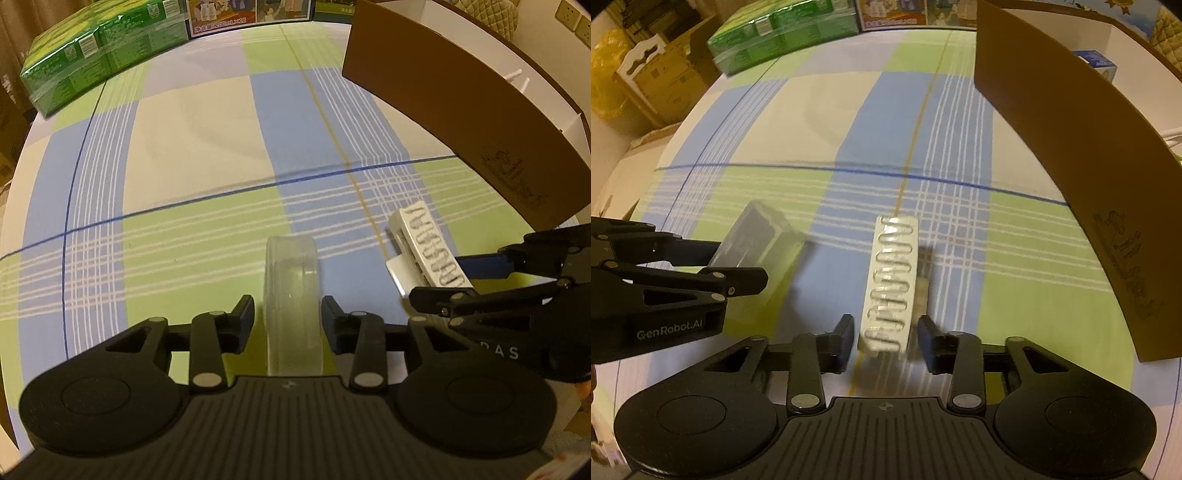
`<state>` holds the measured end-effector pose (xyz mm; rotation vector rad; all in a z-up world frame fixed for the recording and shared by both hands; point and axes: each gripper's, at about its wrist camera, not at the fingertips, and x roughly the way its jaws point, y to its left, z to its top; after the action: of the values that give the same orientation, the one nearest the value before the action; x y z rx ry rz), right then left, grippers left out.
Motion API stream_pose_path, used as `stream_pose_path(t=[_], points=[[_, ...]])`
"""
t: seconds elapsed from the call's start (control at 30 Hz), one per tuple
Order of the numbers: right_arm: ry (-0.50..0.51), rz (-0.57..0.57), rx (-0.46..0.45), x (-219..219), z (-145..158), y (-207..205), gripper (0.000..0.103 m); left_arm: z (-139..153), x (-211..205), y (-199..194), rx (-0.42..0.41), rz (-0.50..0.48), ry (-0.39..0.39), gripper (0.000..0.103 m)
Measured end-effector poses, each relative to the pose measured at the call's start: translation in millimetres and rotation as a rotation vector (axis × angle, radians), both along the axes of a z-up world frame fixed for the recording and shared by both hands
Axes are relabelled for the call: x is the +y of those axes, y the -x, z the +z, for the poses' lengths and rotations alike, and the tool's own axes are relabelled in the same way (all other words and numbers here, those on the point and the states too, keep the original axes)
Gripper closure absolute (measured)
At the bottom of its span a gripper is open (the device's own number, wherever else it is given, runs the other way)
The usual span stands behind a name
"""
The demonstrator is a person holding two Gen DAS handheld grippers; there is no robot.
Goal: Organize rigid objects
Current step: 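Grasp the white comb-like holder with the right tool while the left tool holds the case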
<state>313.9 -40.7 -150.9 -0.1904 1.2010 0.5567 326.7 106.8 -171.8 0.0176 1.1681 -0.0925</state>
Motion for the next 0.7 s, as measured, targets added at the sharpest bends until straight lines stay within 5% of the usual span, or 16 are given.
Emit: stream_pose_path(t=[0.37,0.47,0.7], points=[[0.003,-0.015,-0.026,5.2,-1.6,-10.1,0.063,-6.8,-3.7,-10.5,0.020,-0.008,-0.013,0.070],[0.005,0.002,-0.031,6.8,-2.6,-7.9,0.077,-6.3,-3.7,-10.7,0.016,-0.010,-0.015,0.075],[-0.004,0.020,-0.035,6.0,-2.9,-4.6,0.079,-3.2,-2.0,-8.8,-0.003,-0.010,-0.034,0.076]])
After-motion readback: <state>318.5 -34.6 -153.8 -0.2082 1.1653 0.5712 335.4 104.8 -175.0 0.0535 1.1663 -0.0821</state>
